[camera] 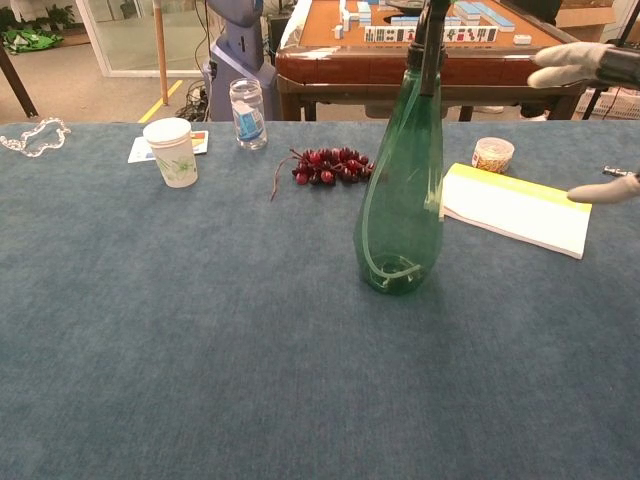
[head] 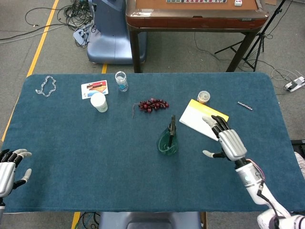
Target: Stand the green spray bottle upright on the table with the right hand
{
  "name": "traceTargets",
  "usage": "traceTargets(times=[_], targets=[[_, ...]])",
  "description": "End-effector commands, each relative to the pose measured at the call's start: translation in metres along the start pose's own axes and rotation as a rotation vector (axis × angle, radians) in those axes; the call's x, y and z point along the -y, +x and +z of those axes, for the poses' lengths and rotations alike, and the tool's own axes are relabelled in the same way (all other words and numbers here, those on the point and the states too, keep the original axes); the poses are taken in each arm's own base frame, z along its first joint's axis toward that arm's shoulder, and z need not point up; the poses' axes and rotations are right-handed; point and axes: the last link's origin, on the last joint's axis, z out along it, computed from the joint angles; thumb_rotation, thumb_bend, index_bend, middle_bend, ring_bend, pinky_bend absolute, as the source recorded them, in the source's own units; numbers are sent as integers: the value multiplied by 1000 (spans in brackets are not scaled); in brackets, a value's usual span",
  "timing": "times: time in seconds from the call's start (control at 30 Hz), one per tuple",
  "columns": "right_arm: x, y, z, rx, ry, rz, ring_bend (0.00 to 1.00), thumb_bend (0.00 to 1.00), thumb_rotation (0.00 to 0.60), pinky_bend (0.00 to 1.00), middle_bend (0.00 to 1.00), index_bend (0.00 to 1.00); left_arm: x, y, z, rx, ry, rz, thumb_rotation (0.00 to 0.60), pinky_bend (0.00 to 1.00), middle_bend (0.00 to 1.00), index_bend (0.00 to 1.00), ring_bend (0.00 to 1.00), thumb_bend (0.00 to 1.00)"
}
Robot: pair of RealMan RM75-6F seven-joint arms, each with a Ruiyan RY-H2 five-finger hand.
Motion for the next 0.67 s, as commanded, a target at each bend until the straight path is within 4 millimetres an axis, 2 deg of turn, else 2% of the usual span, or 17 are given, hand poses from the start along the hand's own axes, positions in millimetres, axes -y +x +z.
traceTargets(times=[0.03, 0.43, 0.67], targets=[[-11, 16, -44, -40, -125, -92, 0, 92, 600, 0, 118, 36, -1, 0, 1, -4, -3, -2, 600, 123, 262, 336, 245, 360], [-24, 30, -110, -106, -291, -152, 19, 92, 600, 0, 148, 39, -9, -1, 7, 2, -39, -9, 600, 124, 262, 336, 244, 359], [-22, 31, -122, -117, -303, -146, 31, 92, 600, 0, 161, 65, -13, -2, 9, 2, -53, -15, 600, 123, 262, 336, 244, 360]])
